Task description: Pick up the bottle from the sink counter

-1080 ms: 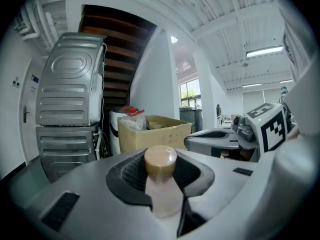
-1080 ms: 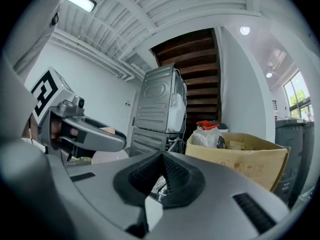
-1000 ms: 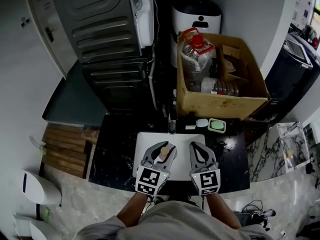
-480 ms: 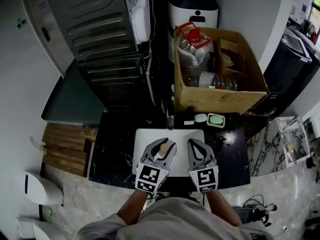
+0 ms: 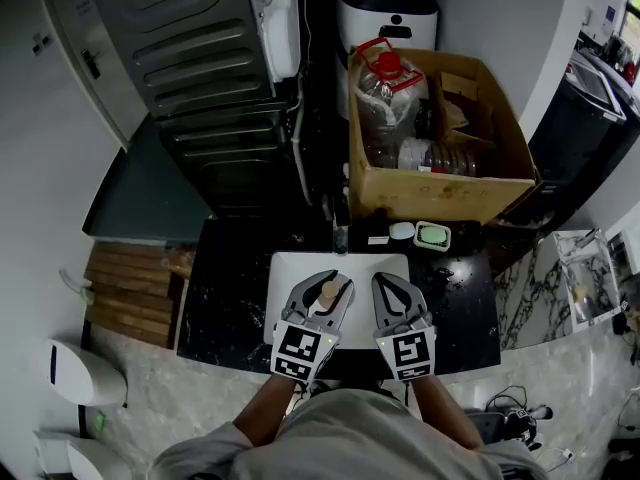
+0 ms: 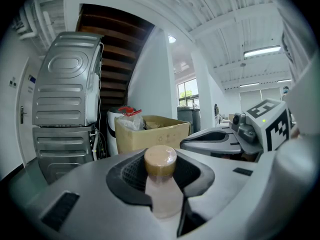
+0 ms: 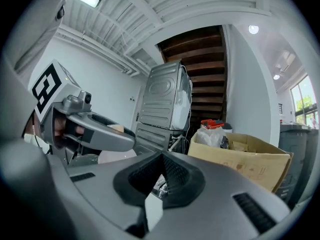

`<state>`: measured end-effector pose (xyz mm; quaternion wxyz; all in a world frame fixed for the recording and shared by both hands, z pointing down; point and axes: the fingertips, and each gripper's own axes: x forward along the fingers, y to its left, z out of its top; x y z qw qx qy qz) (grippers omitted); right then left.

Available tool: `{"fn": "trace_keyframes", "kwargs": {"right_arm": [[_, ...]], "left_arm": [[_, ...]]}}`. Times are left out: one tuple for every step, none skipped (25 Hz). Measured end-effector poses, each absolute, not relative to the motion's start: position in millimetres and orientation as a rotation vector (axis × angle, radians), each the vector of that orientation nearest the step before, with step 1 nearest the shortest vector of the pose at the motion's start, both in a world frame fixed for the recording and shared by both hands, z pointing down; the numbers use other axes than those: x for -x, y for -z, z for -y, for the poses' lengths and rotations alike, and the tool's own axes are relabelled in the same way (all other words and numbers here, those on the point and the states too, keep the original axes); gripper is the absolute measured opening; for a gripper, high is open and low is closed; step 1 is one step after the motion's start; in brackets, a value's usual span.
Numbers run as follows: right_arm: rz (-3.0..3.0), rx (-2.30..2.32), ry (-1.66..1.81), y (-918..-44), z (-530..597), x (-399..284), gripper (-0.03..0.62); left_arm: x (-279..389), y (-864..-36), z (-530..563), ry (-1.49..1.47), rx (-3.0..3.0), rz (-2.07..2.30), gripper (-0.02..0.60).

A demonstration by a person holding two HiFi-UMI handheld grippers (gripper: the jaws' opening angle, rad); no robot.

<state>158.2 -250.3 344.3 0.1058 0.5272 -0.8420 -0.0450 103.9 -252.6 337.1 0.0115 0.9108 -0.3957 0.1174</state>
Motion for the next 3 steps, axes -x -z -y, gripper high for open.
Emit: {"fn": "trace_keyframes", "kwargs": {"right_arm": [[2.481,-1.552,0.137,-343.9,251.2,-158.2,0.009],[2.484,-1.555,0.134,-343.5,251.9,-157.9,0.009],[2.488,-1.559,0.13,-343.0,252.6,-157.6,0.009]], "left_arm": [[-103.9,-337.2,253.4,-0.368,-2.842,1.234,0.122],[-103.9,-337.2,254.3,-0.368,-2.843,1.234,0.121],[-103.9,-337.1,255.1,-0.369,-2.843,1.234,0.121]]}}
